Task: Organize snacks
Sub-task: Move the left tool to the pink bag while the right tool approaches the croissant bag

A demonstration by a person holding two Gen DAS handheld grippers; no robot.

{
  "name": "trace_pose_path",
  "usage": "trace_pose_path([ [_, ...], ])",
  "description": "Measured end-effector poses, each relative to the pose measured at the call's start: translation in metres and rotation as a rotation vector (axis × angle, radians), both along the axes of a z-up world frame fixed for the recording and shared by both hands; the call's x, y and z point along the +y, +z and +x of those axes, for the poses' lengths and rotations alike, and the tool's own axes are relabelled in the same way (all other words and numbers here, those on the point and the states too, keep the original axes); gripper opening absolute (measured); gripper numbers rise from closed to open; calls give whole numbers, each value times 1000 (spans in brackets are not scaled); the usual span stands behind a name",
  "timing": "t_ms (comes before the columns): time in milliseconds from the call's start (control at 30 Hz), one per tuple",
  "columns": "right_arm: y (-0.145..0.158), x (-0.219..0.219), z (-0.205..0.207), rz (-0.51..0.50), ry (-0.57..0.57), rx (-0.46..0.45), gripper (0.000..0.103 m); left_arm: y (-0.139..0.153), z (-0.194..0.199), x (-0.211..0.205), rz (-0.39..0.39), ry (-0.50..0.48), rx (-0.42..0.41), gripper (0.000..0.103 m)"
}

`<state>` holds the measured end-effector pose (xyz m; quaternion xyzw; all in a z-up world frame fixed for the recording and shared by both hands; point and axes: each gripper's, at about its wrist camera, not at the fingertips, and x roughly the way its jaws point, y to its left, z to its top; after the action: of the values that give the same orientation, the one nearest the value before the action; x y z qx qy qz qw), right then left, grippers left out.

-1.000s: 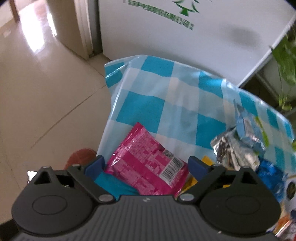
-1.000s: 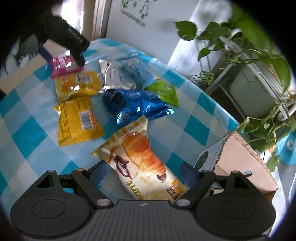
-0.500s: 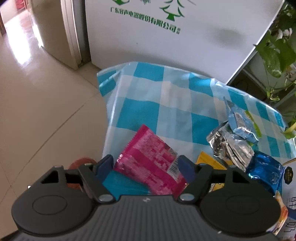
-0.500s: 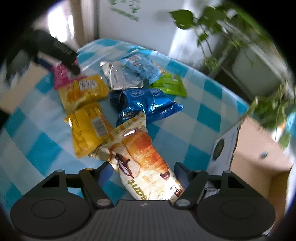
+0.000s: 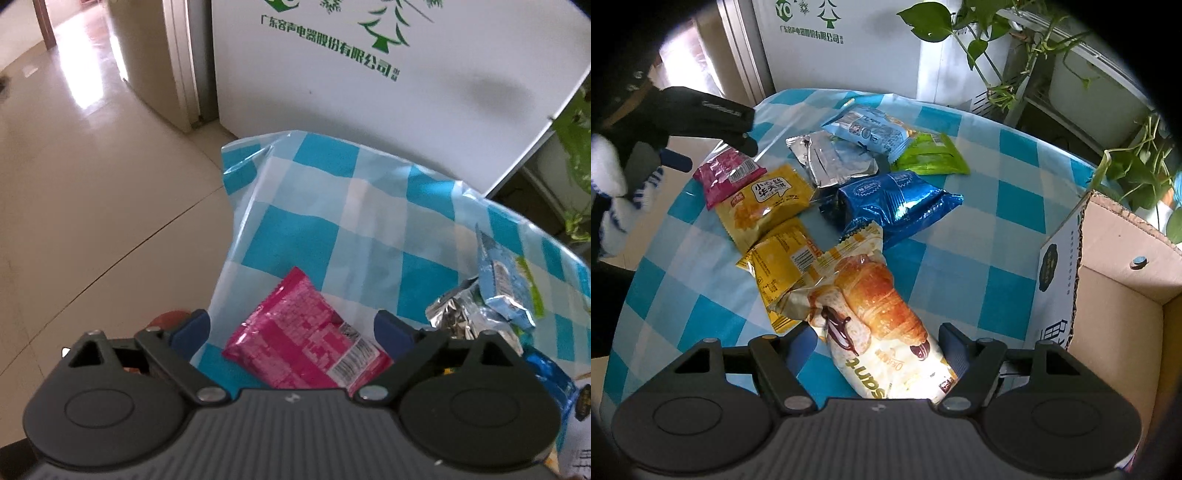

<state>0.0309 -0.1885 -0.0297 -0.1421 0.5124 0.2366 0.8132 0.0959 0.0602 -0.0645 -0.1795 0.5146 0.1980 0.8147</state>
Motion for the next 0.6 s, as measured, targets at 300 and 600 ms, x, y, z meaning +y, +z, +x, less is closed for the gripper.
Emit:
trace_pose_path([
  [300,1,-4,-1,5,-4,1,78,-4,-9,-8,28,-84,-12,79],
  [600,4,-6,1,58,-28,19,78,4,-18,3,-23,-170,-62,69],
])
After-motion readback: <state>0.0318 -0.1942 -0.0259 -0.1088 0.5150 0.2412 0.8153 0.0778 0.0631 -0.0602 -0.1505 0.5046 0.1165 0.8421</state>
